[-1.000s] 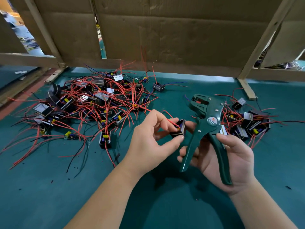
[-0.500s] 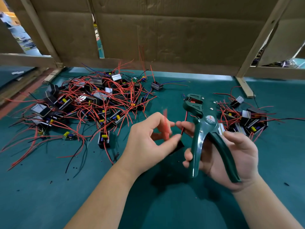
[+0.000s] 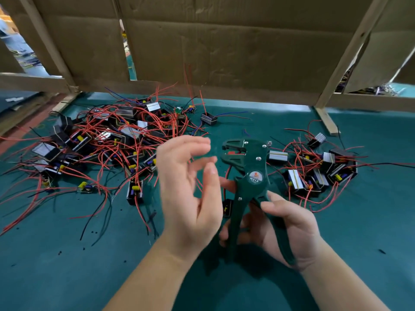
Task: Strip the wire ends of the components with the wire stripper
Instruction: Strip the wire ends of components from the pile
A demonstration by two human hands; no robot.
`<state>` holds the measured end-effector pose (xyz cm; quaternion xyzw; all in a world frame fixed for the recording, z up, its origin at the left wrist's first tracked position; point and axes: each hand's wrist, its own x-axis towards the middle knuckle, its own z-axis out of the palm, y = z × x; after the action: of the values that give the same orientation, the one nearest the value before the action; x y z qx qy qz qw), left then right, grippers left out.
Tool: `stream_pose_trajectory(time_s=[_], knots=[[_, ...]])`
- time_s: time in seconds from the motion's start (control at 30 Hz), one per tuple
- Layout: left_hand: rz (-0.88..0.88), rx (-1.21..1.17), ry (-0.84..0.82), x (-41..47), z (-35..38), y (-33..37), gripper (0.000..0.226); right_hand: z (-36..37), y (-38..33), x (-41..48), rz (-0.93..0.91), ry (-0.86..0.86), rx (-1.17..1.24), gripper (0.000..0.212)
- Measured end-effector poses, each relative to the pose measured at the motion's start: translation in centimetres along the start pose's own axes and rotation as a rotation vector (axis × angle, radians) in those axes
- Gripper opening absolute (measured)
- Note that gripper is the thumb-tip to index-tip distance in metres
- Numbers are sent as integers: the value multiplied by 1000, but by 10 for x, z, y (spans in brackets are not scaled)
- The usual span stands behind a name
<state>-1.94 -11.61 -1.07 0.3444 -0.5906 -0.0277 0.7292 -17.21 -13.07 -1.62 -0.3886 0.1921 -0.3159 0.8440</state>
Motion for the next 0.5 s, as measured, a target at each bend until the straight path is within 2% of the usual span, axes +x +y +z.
stream_pose_trajectory(time_s=[0.03,0.13,0.2,0.23,0.3,0.37,0.43,0.5], knots=[[-176,-109,27,-4,7,1,32,0,1,0,5,-10,7,80],[-667,-118,76,-11,14,-3,23,1,2,0,13,-81,32,75],[-964,-206,-1,-7,12,-8,10,1,3,0,1,-94,70,77],[-1043,-242,-65,-5,10,-10,14,0,2,0,-11,-89,94,78],[-994,-167,-237,-3,5,-12,25,0,1,0,-30,-92,127,78],[-880,-86,-352,-1,0,-13,23,0,-1,-1,-35,-104,144,76],[-878,-78,-371,1,-3,-11,22,-1,-3,-3,-46,-111,142,73],[-923,-155,-312,2,-4,-13,23,-2,-5,-6,-63,-101,125,73]])
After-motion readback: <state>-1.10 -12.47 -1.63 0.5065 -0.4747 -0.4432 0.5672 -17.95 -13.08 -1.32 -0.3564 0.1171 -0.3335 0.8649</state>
